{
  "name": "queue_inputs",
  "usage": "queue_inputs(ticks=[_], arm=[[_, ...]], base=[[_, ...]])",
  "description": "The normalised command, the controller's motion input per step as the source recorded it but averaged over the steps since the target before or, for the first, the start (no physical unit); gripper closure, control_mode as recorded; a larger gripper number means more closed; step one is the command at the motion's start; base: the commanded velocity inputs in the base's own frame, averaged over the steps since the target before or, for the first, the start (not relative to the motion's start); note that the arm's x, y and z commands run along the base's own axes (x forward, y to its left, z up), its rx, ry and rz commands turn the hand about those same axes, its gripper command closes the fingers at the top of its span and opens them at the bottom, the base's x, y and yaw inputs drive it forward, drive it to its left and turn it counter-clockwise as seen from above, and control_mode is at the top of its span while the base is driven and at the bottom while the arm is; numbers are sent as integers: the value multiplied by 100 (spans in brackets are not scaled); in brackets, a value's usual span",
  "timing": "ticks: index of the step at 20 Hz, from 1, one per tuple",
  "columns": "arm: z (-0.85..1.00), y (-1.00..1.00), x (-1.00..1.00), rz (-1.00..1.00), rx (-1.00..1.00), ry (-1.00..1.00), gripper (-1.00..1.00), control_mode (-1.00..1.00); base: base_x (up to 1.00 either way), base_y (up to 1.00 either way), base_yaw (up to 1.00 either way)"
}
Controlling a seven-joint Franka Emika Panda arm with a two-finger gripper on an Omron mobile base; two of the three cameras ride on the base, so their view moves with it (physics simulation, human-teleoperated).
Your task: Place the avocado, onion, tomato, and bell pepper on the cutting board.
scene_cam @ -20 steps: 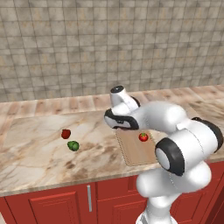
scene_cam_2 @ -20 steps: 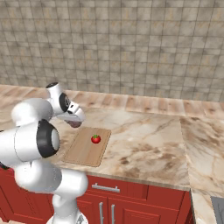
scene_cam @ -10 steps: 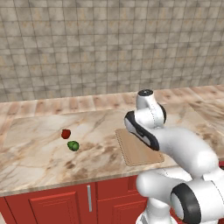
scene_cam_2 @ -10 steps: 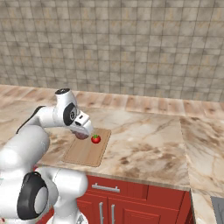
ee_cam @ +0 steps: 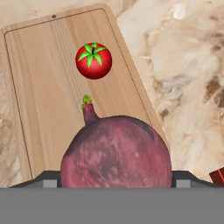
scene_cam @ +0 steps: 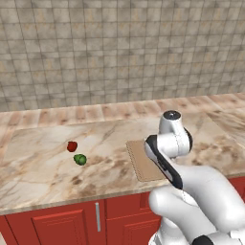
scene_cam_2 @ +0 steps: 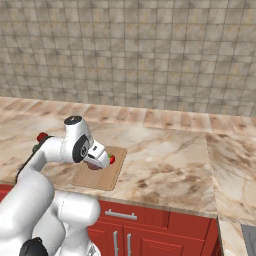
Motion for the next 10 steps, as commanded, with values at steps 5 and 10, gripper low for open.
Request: queue_inputs(ticks=[5,10], arm=[[-37,-5,0,0,0,3,100,-100],[-20,-6,18,0,2,1,100,-100]], base=[[0,0,0],[0,0,0]])
